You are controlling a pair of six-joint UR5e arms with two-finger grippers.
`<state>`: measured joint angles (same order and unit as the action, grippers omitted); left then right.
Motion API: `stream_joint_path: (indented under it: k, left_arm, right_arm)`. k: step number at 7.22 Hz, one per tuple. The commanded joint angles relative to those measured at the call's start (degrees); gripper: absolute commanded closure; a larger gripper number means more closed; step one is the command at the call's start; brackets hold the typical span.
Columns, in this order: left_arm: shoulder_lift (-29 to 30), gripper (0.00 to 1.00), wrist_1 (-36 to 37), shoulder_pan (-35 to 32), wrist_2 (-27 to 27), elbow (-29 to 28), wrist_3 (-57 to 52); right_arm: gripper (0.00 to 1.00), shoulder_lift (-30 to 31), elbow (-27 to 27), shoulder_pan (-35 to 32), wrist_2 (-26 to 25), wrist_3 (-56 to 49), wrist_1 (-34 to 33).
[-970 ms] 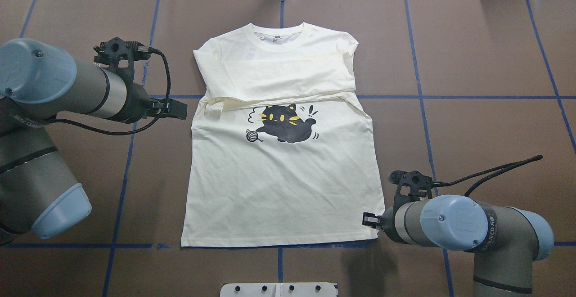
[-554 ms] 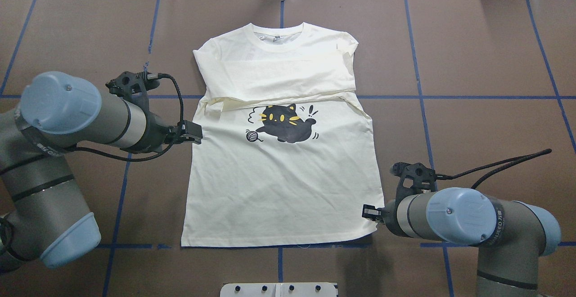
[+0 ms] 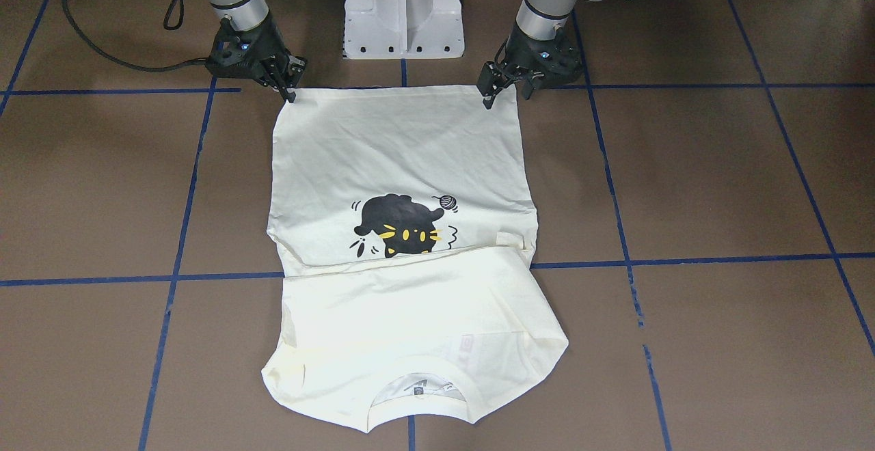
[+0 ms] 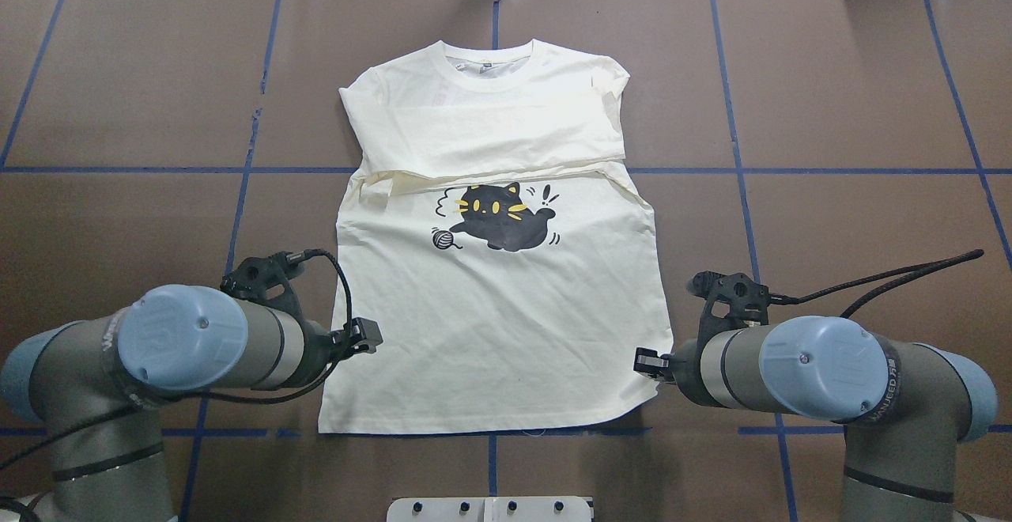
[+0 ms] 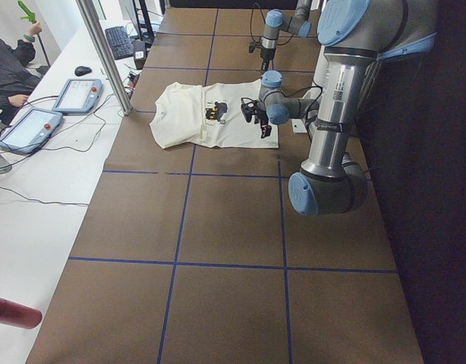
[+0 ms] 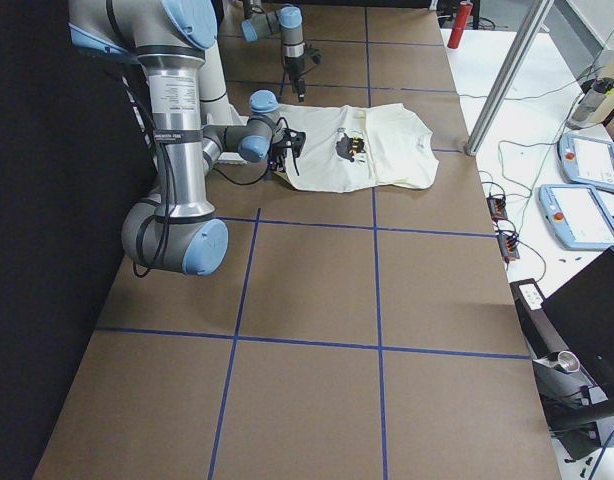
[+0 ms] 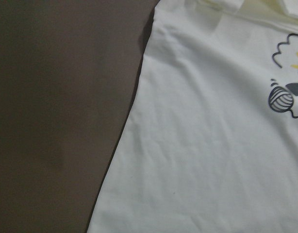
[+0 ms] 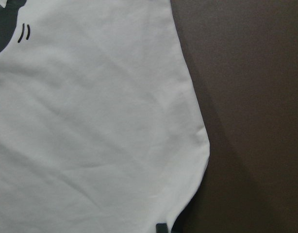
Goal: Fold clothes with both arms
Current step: 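Grasp the hem corners with both grippers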
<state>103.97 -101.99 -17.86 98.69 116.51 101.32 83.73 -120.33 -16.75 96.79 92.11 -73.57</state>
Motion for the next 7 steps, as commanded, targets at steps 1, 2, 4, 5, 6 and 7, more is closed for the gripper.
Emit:
stream_joint_path:
  k: [1,2,4,5,6,7]
  left_arm:
    - [-2.18,0.14,0.13,4.32,-1.48,-0.23,3.71]
    - [-2.27,0.18,0.13,4.68,-1.48,-0.32,3.97]
    - [-3.07,0.24,0.21,4.77,-1.48,-0.76,3.98]
    - [-3.07,0.27,0.21,4.77,-1.48,-0.85,3.98]
    - [-3.07,0.3,0.21,4.77,-1.48,-1.28,3.98]
    - [-3.07,0.33,0.21,4.77,-1.48,-1.64,3.98]
  right_arm:
    - [1.0,-0.32,-0.34,-0.04,0.07,0.0,0.0]
    - [1.0,-0.41,-0.34,-0.04,0.07,-0.09,0.0]
    - [1.0,-0.32,-0.34,-0.13,0.16,0.0,0.0]
    - [1.0,-0.32,-0.34,-0.13,0.16,-0.09,0.0]
    - [1.0,-0.32,-0.34,-0.13,0.16,-0.09,0.0]
    - [1.0,-0.32,-0.34,-0.21,0.24,-0.09,0.0]
